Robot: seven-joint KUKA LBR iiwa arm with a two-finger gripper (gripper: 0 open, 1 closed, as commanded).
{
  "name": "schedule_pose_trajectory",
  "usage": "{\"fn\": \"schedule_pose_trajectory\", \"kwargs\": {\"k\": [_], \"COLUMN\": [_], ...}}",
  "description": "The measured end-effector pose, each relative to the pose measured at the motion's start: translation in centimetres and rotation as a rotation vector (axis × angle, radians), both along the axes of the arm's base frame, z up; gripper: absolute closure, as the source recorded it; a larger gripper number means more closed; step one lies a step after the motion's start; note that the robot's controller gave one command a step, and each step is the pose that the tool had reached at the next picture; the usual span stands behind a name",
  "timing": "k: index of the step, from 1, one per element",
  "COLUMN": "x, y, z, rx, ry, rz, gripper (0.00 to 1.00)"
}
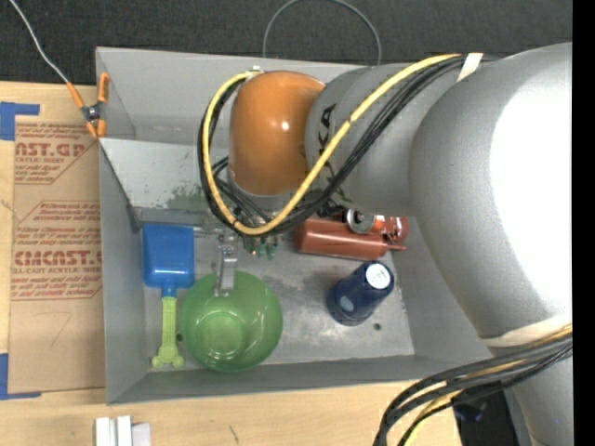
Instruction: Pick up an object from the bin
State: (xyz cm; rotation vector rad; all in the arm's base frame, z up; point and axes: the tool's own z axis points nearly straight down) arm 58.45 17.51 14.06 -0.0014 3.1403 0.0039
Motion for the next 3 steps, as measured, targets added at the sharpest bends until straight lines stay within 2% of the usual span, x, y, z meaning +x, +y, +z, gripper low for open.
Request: {"fn": "schedule_pose_trajectory", "kwargs": {"k": [1,2,3], "x": [0.0,-2.8,-4.4], "y": [0.0,-0.4,-1.4], "z": [0.0,-7.2,-6.5], "rx": [0.0,-0.001,0.005], "ry": [0.0,0.005,-0.027], "rz": [0.0,0.086,0.21], "gripper": [0.0,0.0,1.0]}}
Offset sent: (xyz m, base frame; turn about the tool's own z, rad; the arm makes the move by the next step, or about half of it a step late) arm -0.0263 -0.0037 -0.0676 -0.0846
